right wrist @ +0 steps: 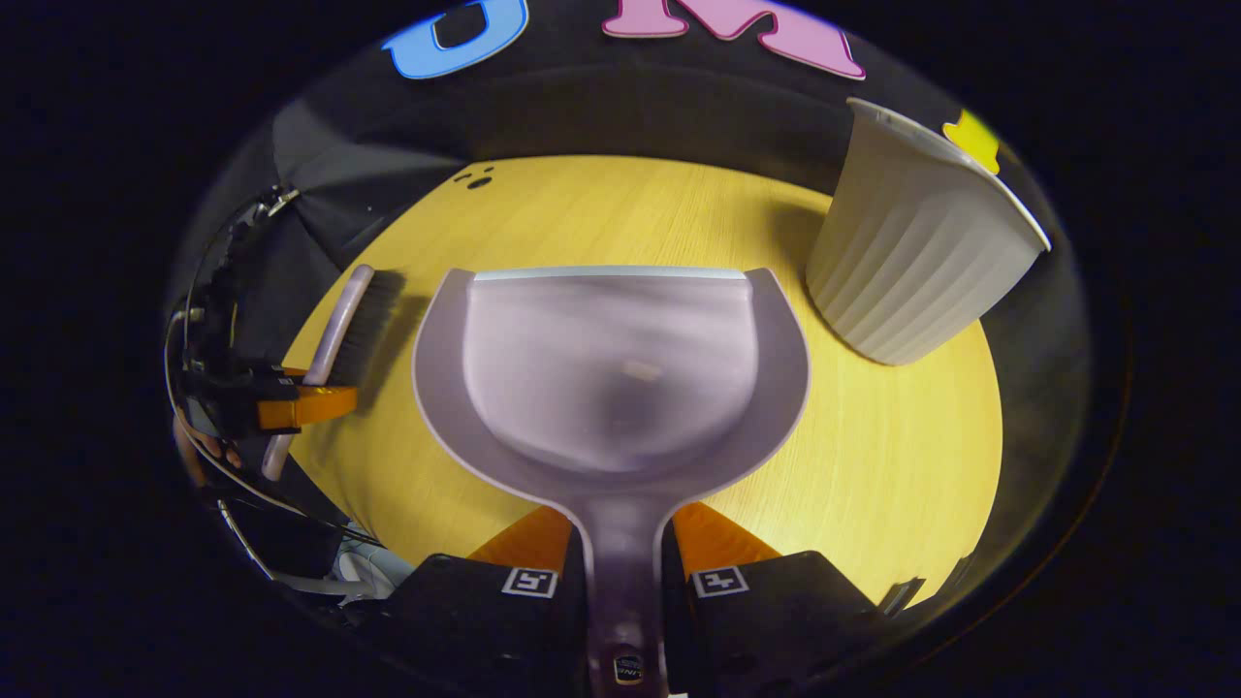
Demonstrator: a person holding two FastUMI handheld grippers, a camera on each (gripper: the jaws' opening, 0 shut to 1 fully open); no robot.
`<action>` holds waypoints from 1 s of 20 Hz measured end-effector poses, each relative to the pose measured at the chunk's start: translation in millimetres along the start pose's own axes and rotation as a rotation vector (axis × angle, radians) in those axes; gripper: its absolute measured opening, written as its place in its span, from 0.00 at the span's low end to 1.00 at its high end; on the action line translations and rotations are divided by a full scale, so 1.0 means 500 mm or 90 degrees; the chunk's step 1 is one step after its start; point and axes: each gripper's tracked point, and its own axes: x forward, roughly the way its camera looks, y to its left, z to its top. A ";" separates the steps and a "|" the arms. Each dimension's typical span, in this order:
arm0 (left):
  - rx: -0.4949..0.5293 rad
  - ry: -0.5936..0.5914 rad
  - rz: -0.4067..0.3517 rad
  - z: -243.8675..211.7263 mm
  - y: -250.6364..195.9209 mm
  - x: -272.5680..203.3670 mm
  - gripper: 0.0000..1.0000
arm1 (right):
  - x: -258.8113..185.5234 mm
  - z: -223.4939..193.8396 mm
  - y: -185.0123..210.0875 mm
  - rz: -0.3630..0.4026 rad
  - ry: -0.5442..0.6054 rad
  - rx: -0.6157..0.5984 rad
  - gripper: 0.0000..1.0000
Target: Pick up the small broom and dustpan from the desktop, sweep the trash into the dustpan with the broom, and then empty the trash into the garbage bin.
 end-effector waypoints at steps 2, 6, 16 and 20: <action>0.003 0.019 0.013 -0.006 0.005 0.022 0.27 | 0.030 -0.017 -0.002 -0.010 0.027 -0.003 0.35; 0.006 0.053 0.028 -0.010 -0.004 0.040 0.27 | 0.062 -0.028 -0.005 -0.011 0.054 0.013 0.32; 0.100 0.104 0.060 0.001 -0.027 0.047 0.33 | 0.095 -0.027 0.018 0.039 0.084 0.032 0.41; 0.076 0.076 0.019 0.013 -0.054 0.026 0.60 | 0.081 -0.012 0.011 0.037 0.061 0.046 0.75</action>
